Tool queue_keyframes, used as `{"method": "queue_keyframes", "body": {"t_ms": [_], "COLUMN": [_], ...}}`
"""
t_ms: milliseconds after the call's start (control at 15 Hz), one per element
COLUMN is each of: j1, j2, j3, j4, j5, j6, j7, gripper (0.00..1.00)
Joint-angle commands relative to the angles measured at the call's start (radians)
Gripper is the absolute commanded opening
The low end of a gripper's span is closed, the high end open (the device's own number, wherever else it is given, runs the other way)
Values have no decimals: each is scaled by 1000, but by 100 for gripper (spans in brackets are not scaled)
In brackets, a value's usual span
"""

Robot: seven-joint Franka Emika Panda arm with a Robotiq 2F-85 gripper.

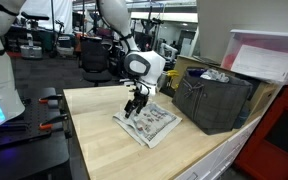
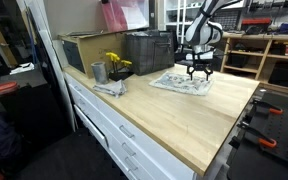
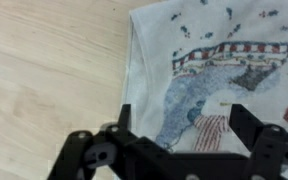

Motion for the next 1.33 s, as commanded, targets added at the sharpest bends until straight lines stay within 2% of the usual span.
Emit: {"method": "queue_keyframes", "body": {"t_ms": [0,400,867,933,1267], "j1": [-72,-124,-143,-142,-137], "j2": [-50,-40,-33,-33,-33], "j3": [62,99,118,120,129], "j4": [-92,-134,-160,-160,-158], "j5": [111,261,354,363,398], "j6": [30,9,-4,-5,-3], "j7": [-141,-313,-418,-426,-469], "gripper": [100,100,100,79,43]}}
